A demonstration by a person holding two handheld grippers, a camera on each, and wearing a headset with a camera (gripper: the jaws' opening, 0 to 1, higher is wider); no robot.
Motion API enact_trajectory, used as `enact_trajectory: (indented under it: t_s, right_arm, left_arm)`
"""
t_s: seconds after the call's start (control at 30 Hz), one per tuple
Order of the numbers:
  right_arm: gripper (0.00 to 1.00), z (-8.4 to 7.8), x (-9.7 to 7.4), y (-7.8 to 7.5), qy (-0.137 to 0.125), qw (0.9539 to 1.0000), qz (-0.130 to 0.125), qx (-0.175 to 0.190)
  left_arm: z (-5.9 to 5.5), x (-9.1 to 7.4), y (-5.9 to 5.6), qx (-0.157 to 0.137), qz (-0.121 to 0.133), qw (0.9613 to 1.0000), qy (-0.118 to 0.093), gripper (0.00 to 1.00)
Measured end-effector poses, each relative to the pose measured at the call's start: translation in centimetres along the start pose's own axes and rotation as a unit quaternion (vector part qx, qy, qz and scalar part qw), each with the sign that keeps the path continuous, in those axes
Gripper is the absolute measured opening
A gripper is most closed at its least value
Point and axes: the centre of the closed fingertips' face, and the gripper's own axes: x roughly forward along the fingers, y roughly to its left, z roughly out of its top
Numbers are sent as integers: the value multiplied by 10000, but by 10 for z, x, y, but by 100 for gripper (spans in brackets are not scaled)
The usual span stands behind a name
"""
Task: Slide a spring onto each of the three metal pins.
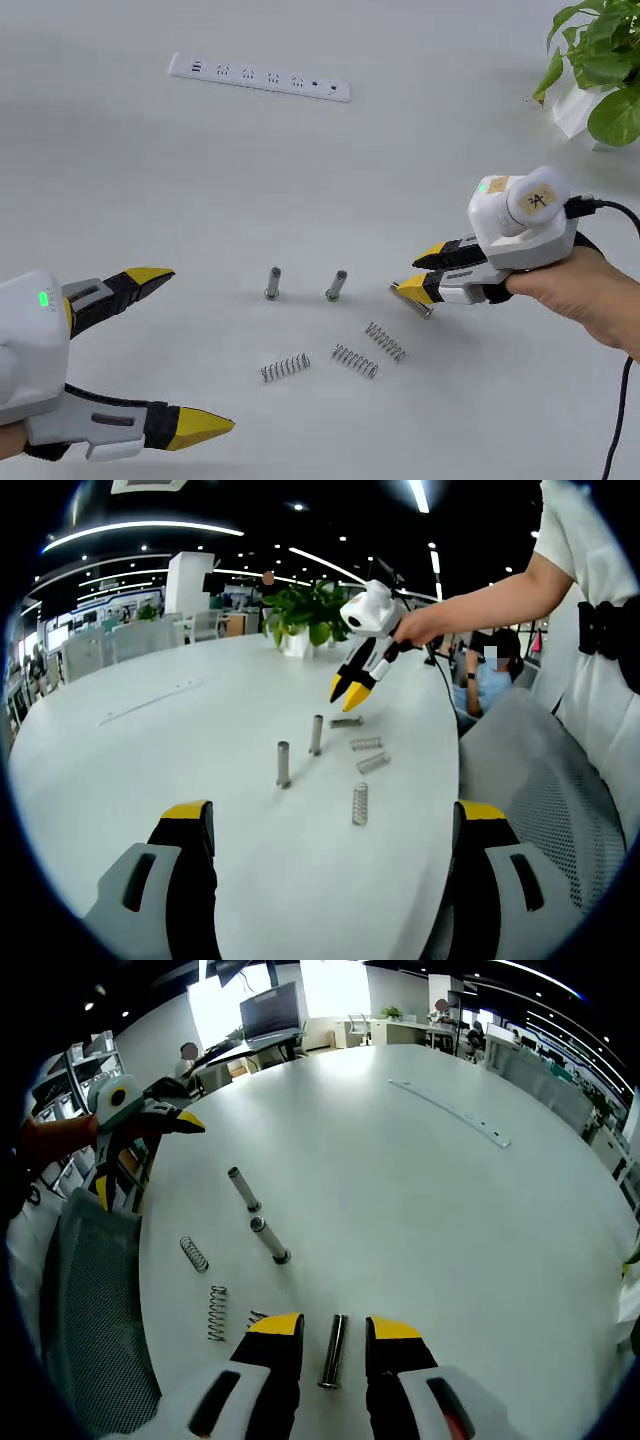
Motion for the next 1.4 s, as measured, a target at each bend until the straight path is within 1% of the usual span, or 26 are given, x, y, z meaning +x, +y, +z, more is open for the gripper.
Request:
enact_trajectory:
  t_s: [0.03,0.1,0.17,0.27,0.47,0.53,0.6,0.83,1.07,1.23,1.4]
  right_arm:
    - [21,0,2,0,40,10000,2,-19]
    - [20,-1,8,-8,163,9998,10,-59]
    - [19,-4,11,-7,285,9995,22,-103]
    - [18,-8,14,-6,381,9992,34,-110]
    - [15,-11,18,-6,515,9986,44,-62]
    - [14,-12,20,-4,557,9984,89,-5]
    - [13,-14,21,-4,613,9981,98,-29]
    - [9,-16,24,-4,723,9973,129,-10]
    - [6,-18,25,-3,779,9969,147,-1]
    - [5,-20,27,-3,853,9962,132,-68]
    - [6,-20,27,-4,859,9962,125,-60]
  left_arm:
    - [0,0,0,1,1,10000,-1,98]
    - [0,0,1,-5,9,10000,-15,98]
    - [1,1,1,-10,8,10000,-21,98]
    - [1,1,2,-19,7,10000,-38,98]
    - [1,2,3,-43,19,10000,-55,98]
    - [1,2,3,-65,17,10000,-71,98]
    - [0,2,3,-67,24,10000,-68,98]
    - [0,2,3,-97,23,9999,-90,98]
    - [0,2,3,-111,22,9999,-101,98]
    - [0,2,3,-119,26,9999,-111,98]
    - [0,1,3,-124,25,9999,-106,98]
